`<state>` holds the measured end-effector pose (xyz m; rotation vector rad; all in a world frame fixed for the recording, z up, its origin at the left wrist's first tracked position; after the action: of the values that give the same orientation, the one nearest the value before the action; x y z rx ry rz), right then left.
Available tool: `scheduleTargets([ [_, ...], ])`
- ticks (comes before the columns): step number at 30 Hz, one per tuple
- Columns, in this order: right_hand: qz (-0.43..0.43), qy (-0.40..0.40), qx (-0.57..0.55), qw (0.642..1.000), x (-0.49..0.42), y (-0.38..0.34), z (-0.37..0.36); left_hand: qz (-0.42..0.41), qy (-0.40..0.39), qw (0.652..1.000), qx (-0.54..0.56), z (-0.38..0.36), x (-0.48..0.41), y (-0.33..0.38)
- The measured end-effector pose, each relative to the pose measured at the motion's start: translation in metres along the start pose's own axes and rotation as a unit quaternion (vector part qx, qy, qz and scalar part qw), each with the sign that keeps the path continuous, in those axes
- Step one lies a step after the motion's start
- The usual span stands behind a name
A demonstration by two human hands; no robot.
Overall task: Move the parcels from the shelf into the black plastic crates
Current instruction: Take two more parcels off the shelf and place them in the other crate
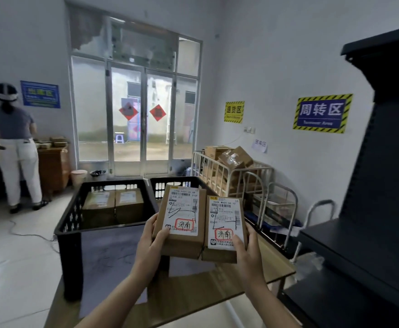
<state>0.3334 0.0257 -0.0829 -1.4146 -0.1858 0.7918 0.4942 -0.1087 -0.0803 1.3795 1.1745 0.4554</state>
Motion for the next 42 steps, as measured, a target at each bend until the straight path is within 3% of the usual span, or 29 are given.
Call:
scheduleTargets([
  [12,-0.007,-0.049,-0.008,0.999,-0.057,-0.003,-0.116,0.0,0.034,0.999,-0.015,0.087,-0.082,-0.02],
  [27,0.007,-0.102,-0.036,0.994,-0.275,0.073,-0.132,0.03,0.065,0.997,-0.029,0.022,-0.253,-0.108],
  [35,-0.046,-0.185,-0.015,0.982,-0.407,0.136,-0.128,0.148,0.053,0.983,-0.099,-0.018,-0.352,-0.167],
  [42,-0.137,-0.273,0.025,0.952,-0.451,0.198,-0.154,0.294,0.047,0.95,-0.098,-0.016,-0.384,-0.213],
])
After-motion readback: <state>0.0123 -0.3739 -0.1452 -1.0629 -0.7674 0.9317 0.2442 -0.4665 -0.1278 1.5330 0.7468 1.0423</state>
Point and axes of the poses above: each hand's wrist, its own x-axis away from the middle knuckle, its own z-axis out of the back of the hand, y = z × x, the point moved 1 cm from there along -x, towards the middle knuckle, and after that the axes turned 13 degrees about x, right-handed, at the moved point
